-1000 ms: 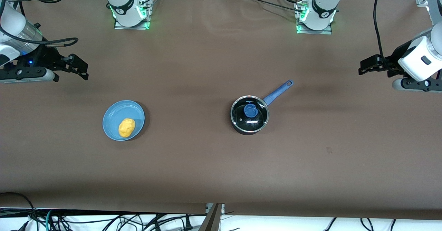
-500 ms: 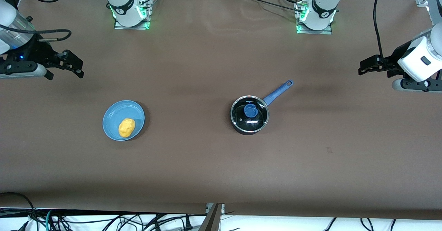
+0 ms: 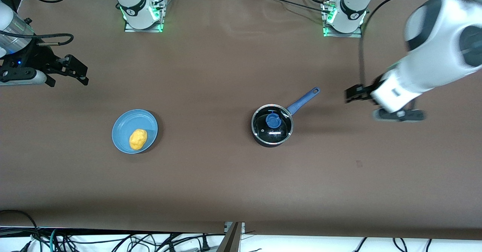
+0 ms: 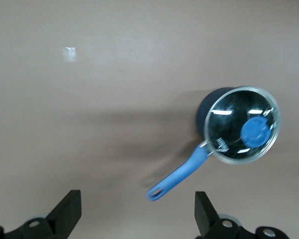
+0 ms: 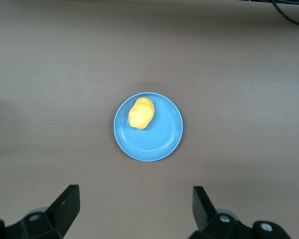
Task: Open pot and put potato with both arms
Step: 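Lower the left gripper onto the blue lid knob and grasp it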
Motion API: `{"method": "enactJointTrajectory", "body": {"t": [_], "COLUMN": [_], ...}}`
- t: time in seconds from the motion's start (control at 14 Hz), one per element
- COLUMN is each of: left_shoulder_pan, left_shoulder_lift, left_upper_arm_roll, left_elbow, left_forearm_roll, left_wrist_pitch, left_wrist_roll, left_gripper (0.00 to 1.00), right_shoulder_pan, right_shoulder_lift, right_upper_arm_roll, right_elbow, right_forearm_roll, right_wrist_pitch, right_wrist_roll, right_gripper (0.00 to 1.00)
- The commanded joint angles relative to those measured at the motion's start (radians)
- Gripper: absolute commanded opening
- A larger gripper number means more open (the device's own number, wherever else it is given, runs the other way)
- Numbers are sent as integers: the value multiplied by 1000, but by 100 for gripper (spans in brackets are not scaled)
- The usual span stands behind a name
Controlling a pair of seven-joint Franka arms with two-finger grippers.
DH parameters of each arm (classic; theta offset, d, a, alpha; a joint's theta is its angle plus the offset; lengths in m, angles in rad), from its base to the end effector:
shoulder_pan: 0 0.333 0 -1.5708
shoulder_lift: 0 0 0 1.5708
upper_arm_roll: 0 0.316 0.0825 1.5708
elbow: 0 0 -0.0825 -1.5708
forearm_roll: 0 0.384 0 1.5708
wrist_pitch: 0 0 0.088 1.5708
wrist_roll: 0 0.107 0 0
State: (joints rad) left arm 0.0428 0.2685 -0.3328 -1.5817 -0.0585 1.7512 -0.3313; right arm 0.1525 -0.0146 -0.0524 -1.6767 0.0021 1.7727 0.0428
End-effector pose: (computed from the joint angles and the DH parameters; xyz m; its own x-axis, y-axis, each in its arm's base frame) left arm 0.6080 -0.1660 0.4829 0.9904 0.0543 -0.1275 0.0681 -0.9919 0.1071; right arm 0.5642 0.0567 0.6007 0.9923 0.0562 0.1101 0.0573 -0.9983 -0.0076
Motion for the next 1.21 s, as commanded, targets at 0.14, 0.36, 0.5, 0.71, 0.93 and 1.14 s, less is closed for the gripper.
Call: {"method": "enactJointTrajectory", "body": {"t": [0.14, 0.36, 0.5, 0.71, 0.93, 1.14], "left_shoulder_pan": [-128, -194, -240, -294, -320, -339], "left_shoulder_lift": [124, 185, 230, 277, 301, 324], "left_upper_arm_roll": [-20, -20, -21, -22, -22, -22], "left_elbow": [3, 6, 9, 12, 11, 9], "left_forearm_roll": [-7, 0, 110, 219, 247, 325], "left_wrist_pitch": [178, 304, 365, 399, 421, 421], "left_wrist_roll": [-273, -351, -435, -544, -546, -546], "left_gripper": [100, 100, 100, 100, 100, 100], "right_shoulder_pan": [-11, -13, -14, -14, -13, -13], "right_shoulder_lift": [21, 25, 33, 64, 65, 65], "right_upper_arm_roll": [2, 2, 2, 2, 2, 2], "right_elbow": [14, 12, 14, 15, 17, 23], "right_forearm_roll": [7, 10, 4, 9, 12, 12], "right_wrist_pitch": [-13, -21, -19, -9, -7, -7], "right_wrist_roll": [5, 5, 6, 8, 8, 8], "right_gripper": [100, 100, 100, 100, 100, 100]}}
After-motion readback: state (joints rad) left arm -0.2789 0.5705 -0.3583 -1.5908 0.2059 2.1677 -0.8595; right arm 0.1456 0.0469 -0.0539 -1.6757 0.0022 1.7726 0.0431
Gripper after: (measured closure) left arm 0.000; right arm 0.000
